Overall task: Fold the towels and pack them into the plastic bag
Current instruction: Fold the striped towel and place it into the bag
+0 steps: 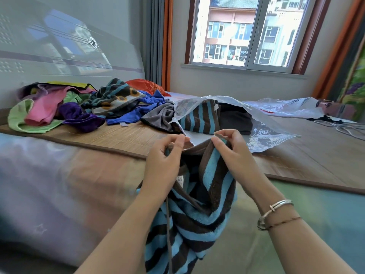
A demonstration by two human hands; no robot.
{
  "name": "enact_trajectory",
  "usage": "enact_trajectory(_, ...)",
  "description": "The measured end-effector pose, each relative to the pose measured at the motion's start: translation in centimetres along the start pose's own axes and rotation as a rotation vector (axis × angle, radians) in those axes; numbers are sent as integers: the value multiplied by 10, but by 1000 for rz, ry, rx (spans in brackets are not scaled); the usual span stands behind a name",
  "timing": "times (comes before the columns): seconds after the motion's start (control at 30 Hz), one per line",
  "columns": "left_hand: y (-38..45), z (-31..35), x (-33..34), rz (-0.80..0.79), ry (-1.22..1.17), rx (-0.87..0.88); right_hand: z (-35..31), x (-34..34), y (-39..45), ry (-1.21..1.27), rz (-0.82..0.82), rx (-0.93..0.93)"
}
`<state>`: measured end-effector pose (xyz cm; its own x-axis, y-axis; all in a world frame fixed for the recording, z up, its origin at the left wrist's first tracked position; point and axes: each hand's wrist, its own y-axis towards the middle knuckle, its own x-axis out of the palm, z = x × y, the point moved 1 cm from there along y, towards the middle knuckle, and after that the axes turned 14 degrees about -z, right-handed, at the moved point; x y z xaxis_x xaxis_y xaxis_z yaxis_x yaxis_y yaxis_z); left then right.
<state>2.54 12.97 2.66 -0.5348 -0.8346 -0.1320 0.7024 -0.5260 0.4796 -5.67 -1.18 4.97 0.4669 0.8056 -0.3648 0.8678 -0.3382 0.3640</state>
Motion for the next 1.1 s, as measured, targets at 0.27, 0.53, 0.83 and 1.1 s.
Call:
enact_trajectory(0.27,-3,0,-33,158,89,-42,-20,-31,-11,-74,-40,100)
enact_trajectory(0.53,19,80,-104,297,183,-70,-76,-92,-18,-42,273,-54)
enact_trajectory(0.83,50,169,-132,-85,401,-38,-158,-130,4,-48,424,-167)
enact_trajectory(1.1,59,145,-192,-245,185,-276,-150,-105,43,-207,102,-21)
